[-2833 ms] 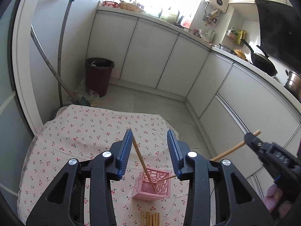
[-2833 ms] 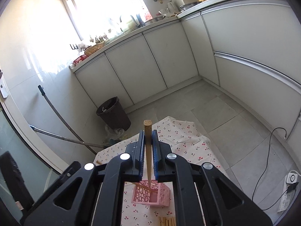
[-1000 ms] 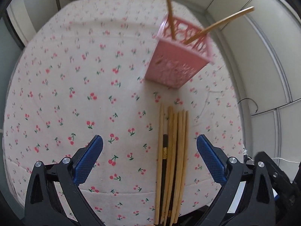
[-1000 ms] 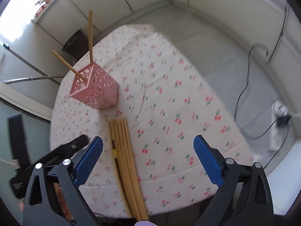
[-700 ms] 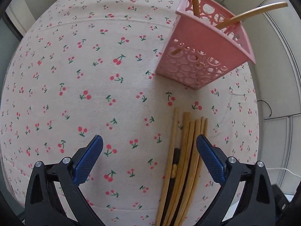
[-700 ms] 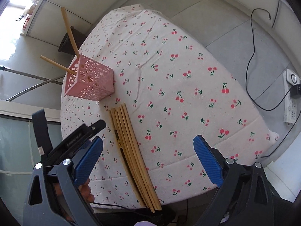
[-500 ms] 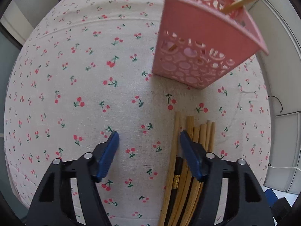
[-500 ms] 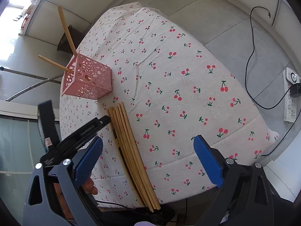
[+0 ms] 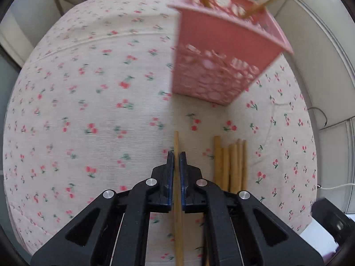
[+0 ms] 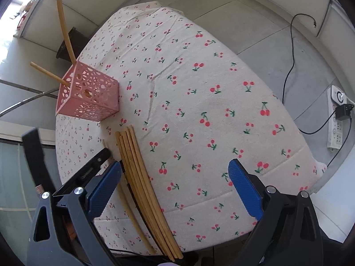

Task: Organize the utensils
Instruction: 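Grasp another chopstick with the left tool, then carry the chopstick with the left tool and release it into the pink holder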

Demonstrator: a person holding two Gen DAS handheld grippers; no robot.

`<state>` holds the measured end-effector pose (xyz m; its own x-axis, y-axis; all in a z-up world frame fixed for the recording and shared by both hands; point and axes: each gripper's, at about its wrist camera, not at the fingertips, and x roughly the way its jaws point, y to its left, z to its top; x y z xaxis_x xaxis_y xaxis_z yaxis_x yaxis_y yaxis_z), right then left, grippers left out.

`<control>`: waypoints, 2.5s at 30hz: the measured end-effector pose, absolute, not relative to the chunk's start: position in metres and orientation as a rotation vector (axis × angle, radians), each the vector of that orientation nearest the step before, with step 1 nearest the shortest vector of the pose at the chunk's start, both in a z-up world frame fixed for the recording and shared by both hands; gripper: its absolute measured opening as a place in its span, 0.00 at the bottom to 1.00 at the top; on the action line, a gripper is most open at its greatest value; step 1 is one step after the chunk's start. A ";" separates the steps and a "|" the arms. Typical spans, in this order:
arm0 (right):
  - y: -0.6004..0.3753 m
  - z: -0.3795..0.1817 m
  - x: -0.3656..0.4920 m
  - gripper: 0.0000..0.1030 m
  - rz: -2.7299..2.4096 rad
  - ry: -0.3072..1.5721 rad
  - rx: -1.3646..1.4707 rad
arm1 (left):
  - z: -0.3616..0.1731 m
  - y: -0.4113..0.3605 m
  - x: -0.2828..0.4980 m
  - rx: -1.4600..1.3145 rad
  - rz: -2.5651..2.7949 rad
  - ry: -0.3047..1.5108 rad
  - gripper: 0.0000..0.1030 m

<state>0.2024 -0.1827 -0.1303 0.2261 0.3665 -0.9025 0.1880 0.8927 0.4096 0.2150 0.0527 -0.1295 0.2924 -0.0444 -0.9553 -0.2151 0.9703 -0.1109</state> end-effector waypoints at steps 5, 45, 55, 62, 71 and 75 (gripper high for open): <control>-0.149 -0.138 0.217 0.85 0.149 1.347 0.400 | -0.101 0.069 0.198 -0.246 0.078 1.210 0.04; -0.102 -0.117 0.226 0.06 0.291 1.177 0.216 | -0.038 0.093 0.162 -0.337 -0.087 0.979 0.05; -0.135 -0.036 0.180 0.06 0.320 0.943 0.229 | 0.016 0.072 0.126 -0.246 -0.176 0.808 0.05; -0.160 -0.011 0.158 0.06 0.313 0.861 0.227 | 0.043 0.068 0.099 -0.189 -0.204 0.740 0.05; -0.184 0.052 0.154 0.06 0.279 0.716 0.280 | 0.090 0.073 0.091 -0.234 -0.230 0.630 0.05; -0.197 0.094 0.170 0.06 0.283 0.636 0.355 | 0.118 0.079 0.105 -0.271 -0.187 0.568 0.05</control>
<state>0.1702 -0.1971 0.0940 0.7696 0.3626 -0.5256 -0.1480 0.9020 0.4056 0.1047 0.0794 0.1184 0.8278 -0.2478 -0.5033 0.0995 0.9478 -0.3029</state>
